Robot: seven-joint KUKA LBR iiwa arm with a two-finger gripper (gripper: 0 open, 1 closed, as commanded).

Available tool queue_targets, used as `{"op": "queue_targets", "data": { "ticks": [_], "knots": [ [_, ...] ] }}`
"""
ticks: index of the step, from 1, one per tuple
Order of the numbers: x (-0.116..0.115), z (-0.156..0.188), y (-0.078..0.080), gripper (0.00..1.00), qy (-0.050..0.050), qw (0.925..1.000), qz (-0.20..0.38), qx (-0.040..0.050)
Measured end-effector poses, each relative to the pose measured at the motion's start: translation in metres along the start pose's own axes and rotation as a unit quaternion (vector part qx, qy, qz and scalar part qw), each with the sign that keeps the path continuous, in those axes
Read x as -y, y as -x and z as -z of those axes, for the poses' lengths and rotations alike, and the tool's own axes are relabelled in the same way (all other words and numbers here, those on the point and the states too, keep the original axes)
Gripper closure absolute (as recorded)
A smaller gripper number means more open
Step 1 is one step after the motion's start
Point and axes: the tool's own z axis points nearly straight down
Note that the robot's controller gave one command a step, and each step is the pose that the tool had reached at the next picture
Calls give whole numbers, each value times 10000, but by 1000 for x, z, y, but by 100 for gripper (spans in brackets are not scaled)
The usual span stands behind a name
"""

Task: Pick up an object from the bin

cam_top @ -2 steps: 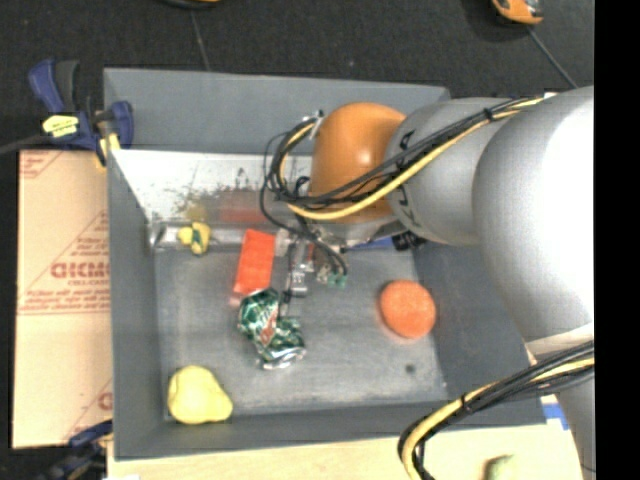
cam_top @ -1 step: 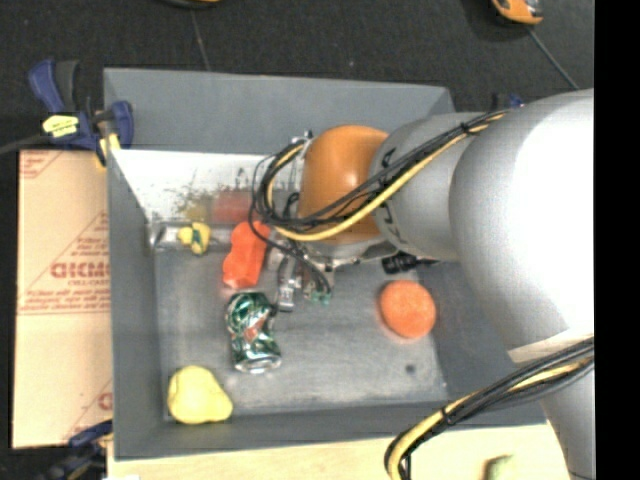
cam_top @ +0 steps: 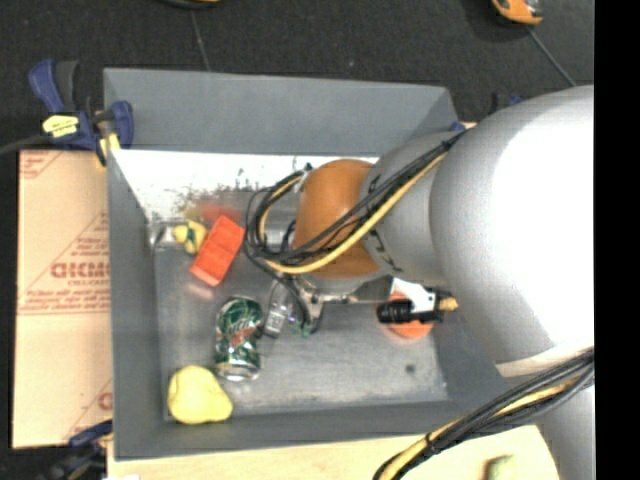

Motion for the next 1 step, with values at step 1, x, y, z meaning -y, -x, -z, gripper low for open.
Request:
{"op": "queue_targets", "data": {
  "ticks": [1],
  "knots": [
    [4,0,-6,0,-7,9999,104,-6]
  ]
}}
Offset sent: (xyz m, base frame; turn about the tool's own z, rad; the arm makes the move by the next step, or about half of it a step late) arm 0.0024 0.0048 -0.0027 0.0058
